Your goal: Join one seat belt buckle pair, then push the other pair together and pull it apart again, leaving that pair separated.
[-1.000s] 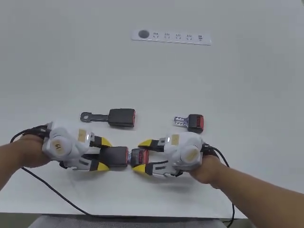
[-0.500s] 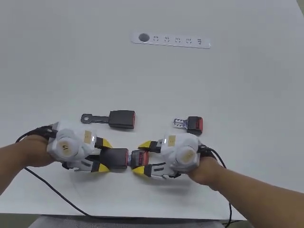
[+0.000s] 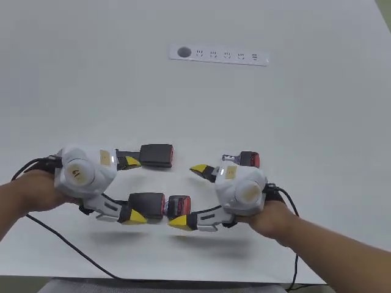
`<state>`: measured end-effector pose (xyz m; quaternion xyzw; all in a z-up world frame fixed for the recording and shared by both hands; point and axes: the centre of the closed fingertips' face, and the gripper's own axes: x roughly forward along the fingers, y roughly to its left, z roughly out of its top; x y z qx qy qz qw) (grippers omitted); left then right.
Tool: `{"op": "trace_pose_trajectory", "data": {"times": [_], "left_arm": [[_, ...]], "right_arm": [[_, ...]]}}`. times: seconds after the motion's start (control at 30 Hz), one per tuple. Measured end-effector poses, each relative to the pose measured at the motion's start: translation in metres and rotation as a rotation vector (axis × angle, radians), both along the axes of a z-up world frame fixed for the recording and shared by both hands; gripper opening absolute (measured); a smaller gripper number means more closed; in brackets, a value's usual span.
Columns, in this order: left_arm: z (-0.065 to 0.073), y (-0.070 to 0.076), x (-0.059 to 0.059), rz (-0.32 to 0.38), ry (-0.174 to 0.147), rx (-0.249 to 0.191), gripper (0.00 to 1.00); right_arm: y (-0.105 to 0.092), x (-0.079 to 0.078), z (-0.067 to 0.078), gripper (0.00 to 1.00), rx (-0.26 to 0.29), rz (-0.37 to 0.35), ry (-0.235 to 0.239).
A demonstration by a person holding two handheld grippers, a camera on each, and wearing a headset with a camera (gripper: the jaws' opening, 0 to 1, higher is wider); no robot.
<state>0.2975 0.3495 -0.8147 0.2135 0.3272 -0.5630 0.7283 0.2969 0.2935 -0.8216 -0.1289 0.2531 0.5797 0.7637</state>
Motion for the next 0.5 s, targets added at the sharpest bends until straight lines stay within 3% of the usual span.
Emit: {"op": "trace_pose_trajectory", "data": {"times": [0.13,0.5], "left_arm": [[0.011,-0.003,0.011,0.012,-0.035,-0.012,0.79],[0.027,-0.007,0.039,0.043,-0.07,-0.032,0.81]], "right_arm": [[-0.011,0.011,0.011,0.87,0.015,-0.04,-0.02],[-0.058,0.05,0.024,0.91,0.0,-0.147,-0.052]]}}
